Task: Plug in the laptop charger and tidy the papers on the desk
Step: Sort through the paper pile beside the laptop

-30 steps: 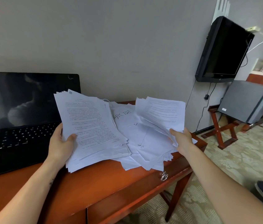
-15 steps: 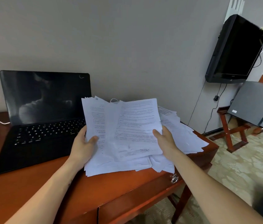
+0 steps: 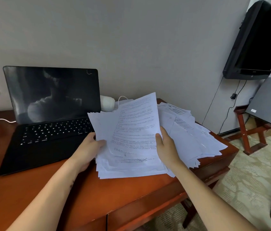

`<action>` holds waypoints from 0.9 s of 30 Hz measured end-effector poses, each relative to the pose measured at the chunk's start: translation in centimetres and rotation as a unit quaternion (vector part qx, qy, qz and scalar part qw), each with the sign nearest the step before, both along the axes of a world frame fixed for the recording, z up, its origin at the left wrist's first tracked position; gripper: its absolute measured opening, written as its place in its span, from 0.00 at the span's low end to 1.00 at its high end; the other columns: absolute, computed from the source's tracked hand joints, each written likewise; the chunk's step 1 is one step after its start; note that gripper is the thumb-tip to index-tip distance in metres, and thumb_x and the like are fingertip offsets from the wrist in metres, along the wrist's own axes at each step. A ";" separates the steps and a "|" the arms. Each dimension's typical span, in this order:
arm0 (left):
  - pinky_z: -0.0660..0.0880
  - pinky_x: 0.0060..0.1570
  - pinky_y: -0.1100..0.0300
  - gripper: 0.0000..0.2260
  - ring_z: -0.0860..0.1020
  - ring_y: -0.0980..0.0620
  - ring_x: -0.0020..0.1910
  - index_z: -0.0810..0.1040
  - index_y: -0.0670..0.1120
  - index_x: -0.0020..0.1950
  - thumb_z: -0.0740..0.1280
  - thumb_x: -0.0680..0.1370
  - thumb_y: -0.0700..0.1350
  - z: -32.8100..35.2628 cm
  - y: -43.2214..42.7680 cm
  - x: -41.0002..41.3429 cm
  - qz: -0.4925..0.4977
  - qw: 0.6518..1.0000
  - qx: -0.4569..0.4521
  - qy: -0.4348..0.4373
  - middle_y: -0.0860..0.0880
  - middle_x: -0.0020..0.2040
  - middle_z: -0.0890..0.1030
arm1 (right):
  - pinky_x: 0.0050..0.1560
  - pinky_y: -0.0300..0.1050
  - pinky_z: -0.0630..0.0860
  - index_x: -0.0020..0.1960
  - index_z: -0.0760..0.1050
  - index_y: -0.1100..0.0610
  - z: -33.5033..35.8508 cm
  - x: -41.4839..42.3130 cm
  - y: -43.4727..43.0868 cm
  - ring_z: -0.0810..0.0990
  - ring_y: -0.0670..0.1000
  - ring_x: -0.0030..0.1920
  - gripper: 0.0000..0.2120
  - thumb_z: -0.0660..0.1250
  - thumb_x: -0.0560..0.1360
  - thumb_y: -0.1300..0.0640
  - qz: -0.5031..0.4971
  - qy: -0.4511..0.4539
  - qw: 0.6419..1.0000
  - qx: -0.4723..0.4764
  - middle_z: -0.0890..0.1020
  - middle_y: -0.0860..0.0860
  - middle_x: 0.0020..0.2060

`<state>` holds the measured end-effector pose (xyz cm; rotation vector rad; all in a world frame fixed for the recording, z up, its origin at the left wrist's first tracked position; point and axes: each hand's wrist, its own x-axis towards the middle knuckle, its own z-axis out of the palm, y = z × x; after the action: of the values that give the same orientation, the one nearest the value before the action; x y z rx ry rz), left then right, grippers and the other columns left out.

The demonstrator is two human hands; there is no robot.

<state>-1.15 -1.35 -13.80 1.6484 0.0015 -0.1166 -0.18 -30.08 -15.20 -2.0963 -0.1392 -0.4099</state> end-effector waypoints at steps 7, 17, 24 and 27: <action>0.81 0.59 0.45 0.15 0.86 0.45 0.57 0.78 0.46 0.68 0.64 0.83 0.39 0.7 -0.1 -0.6 -0.048 0.999 0.002 -0.003 0.47 0.60 0.86 | 0.54 0.46 0.80 0.73 0.68 0.35 -1.4 1.2 -0.9 0.81 0.46 0.51 0.20 0.52 0.84 0.50 0.042 0.021 0.997 -0.058 0.83 0.45 0.54; 0.80 0.59 0.53 0.20 0.80 0.53 0.60 0.65 0.53 0.71 0.68 0.83 0.39 0.9 -1.4 -2.0 0.023 0.997 0.049 -0.049 0.54 0.62 0.79 | 0.68 0.48 0.68 0.68 0.75 0.48 -0.5 0.5 0.0 0.67 0.49 0.58 0.16 0.56 0.84 0.49 -0.004 -0.014 0.978 -0.210 0.70 0.47 0.52; 0.77 0.51 0.72 0.21 0.77 0.74 0.56 0.64 0.53 0.71 0.64 0.84 0.34 1.9 -2.2 -5.9 0.079 0.963 0.095 -0.241 0.64 0.61 0.77 | 0.68 0.49 0.73 0.70 0.70 0.48 3.7 -1.5 1.1 0.73 0.49 0.67 0.23 0.66 0.78 0.42 0.040 0.070 0.991 0.103 0.73 0.47 0.65; 0.75 0.48 0.76 0.18 0.77 0.75 0.55 0.66 0.50 0.68 0.64 0.83 0.33 3.6 -1.9 -7.2 0.107 0.949 0.099 -0.279 0.63 0.60 0.77 | 0.65 0.48 0.77 0.72 0.69 0.52 7.1 -2.8 1.7 0.79 0.46 0.64 0.24 0.70 0.79 0.48 0.080 0.063 0.970 0.221 0.78 0.46 0.65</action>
<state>-8.39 -3.29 -10.18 1.8217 -0.2452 0.5330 -2.96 -28.36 -8.10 -1.6524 -0.1267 -0.1871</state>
